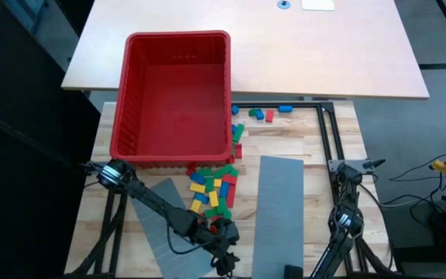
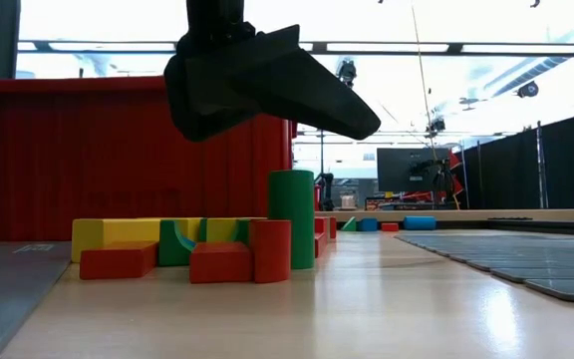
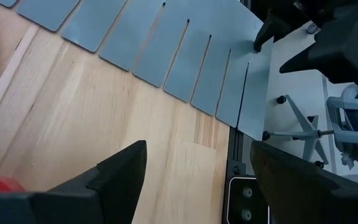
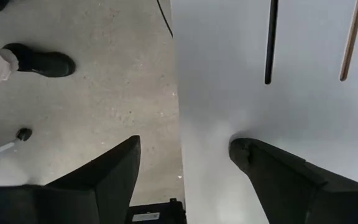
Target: Sort blocks
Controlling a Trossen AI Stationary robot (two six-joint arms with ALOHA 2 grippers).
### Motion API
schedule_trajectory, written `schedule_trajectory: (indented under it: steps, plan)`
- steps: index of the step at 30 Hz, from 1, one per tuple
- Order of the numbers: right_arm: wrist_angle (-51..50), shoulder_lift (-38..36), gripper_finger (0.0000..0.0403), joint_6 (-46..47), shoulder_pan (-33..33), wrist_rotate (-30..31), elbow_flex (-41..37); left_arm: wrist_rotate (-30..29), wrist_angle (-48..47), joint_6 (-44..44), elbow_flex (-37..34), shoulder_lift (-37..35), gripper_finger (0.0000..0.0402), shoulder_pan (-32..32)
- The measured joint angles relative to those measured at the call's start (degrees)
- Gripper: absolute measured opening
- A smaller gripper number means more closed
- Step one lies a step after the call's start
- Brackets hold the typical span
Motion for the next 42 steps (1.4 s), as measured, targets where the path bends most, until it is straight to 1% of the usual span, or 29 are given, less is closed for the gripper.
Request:
schedule_trajectory:
  steps: [7,11,17,23,42]
  plan:
    - [-5.2,0.0,0.0259,-0.1,0.1,-0.8,4.1,0.0,0.0,0.0,0.0,0.0,0.0275,0.0]
    - [-8.8,-0.3,0.026,-1.0,0.1,0.2,6.0,0.0,0.0,0.0,0.0,0.0,0.0275,0.0]
    - [-9.4,-0.4,0.0263,-2.7,0.1,0.7,5.7,0.0,0.0,0.0,0.0,0.0,0.0275,0.0]
    - [-8.8,-0.2,0.0266,-3.1,0.1,0.6,4.0,0.0,0.0,0.0,0.0,0.0,0.0275,0.0]
    - [-0.7,-0.2,0.0263,-1.5,0.0,0.5,0.3,-0.1,0.0,0.0,0.0,0.0,0.0275,0.0]
